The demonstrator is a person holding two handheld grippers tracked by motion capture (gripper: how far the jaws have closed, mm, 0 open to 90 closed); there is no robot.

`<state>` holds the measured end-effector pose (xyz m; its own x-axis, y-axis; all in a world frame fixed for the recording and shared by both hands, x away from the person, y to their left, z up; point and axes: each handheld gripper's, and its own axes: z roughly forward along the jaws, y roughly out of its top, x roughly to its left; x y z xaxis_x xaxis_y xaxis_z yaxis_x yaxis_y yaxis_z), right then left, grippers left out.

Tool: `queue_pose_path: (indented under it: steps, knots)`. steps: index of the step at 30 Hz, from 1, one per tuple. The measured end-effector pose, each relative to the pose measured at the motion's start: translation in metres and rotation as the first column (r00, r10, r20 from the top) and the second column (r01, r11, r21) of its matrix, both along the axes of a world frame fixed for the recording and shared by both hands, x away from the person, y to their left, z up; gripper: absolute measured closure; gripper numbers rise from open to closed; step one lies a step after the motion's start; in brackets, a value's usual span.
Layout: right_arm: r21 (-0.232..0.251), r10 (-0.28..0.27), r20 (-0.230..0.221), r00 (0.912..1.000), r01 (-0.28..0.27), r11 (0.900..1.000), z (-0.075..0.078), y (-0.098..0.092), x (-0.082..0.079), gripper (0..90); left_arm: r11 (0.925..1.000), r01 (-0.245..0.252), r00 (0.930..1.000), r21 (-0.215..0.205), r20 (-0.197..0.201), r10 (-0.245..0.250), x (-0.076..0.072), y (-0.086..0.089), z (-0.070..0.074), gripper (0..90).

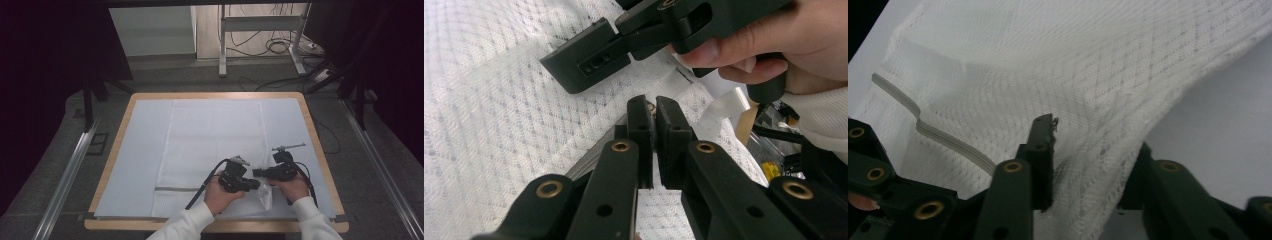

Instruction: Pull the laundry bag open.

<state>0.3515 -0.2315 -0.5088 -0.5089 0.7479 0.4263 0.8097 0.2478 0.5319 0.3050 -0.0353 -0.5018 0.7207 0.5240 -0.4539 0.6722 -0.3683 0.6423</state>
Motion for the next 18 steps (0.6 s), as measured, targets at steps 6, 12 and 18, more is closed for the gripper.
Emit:
queue_pose_path:
  steps: [6, 12, 18]
  knots:
    - [-0.011, 0.033, 0.019, 0.9993, -0.033, 0.999, 0.0007, 0.0012, -0.0008, 84.2, 1.0000, -0.002, 1.0000, 0.001, -0.002, 0.002, 0.0008, 0.0004, -0.0006, 86.7]
    - [-0.013, 0.051, 0.033, 0.9982, -0.050, 0.999, 0.0014, 0.0015, -0.0015, 87.9, 1.0000, -0.001, 1.0000, 0.001, -0.009, 0.001, 0.0013, 0.0007, -0.0021, 86.7]
    - [-0.022, 0.060, 0.046, 0.9971, -0.059, 0.998, 0.0023, 0.0010, -0.0021, 88.2, 1.0000, -0.001, 0.9999, 0.002, -0.012, 0.001, 0.0012, 0.0009, -0.0039, 86.7]
